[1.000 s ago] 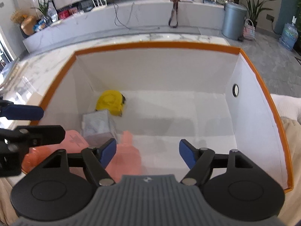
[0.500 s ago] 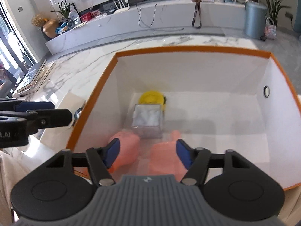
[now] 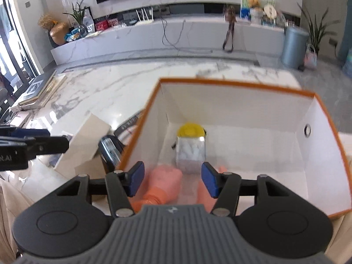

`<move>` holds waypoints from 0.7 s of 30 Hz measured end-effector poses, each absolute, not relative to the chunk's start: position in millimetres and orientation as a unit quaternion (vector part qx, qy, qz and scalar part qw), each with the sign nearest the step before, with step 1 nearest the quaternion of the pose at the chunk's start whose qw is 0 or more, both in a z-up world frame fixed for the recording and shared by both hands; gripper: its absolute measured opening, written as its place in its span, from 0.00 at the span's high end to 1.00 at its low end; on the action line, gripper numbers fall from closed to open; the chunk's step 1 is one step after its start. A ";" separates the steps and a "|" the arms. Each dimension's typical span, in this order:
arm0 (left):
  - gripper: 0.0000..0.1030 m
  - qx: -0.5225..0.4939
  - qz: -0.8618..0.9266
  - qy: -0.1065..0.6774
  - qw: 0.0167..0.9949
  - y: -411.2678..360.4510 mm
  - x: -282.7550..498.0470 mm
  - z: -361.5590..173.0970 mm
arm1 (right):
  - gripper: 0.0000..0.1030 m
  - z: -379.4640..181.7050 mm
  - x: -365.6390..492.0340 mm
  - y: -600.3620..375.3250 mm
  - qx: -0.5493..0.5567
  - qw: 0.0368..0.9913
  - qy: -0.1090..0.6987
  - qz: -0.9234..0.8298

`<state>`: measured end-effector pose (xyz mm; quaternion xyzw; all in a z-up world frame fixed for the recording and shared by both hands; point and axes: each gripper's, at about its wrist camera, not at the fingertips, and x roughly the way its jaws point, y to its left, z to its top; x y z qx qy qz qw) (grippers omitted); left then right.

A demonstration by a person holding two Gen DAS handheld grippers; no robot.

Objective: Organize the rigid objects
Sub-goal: 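Move both tools back toward the brown cube and white box on the table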

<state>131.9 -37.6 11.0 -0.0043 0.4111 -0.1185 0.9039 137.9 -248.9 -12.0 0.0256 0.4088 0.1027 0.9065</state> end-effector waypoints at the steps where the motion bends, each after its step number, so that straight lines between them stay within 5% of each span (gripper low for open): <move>1: 0.37 -0.007 -0.117 0.409 0.905 -33.9 130.7 11.3 | 0.44 -8.2 137.0 -244.8 0.021 0.909 0.402 0.105; 21: 0.43 -0.056 -0.074 0.430 0.898 49.2 133.1 -18.0 | 0.46 -22.6 153.8 -142.6 -0.055 0.888 0.408 0.205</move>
